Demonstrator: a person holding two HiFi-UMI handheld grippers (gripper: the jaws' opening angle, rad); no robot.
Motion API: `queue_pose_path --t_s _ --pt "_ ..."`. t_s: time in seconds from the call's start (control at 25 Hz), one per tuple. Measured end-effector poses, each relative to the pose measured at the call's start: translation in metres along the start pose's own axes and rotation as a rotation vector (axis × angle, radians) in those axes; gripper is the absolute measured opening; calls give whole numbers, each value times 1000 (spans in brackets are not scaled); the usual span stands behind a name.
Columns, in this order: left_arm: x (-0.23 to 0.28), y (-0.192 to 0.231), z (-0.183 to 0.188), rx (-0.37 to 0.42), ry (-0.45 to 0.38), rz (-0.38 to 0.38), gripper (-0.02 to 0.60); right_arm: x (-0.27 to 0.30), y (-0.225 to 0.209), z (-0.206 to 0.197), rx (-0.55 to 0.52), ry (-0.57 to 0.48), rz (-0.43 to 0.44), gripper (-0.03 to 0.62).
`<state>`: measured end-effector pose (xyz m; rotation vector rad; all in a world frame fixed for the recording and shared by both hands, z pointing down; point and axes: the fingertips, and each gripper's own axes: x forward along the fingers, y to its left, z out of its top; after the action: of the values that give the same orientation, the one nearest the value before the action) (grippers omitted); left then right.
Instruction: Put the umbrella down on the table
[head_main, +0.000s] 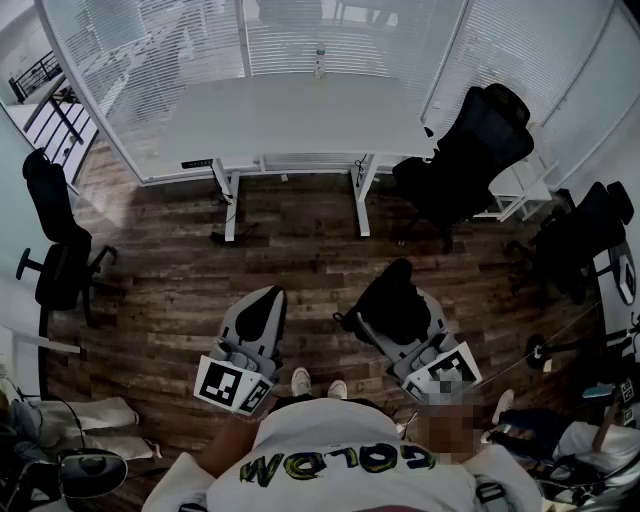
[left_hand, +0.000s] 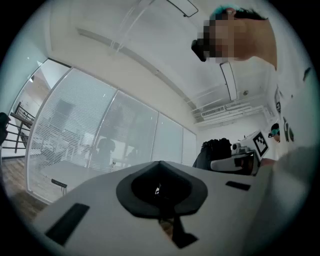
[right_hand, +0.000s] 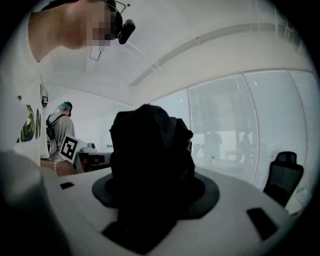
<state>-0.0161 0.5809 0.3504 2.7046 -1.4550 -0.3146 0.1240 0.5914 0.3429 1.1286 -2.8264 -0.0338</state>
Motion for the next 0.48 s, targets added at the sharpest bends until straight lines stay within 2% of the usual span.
queue_pose_path --t_s 0.48 --pt "-16 44 -5 -14 38 -13 11 40 13 2 21 2 -18 253"
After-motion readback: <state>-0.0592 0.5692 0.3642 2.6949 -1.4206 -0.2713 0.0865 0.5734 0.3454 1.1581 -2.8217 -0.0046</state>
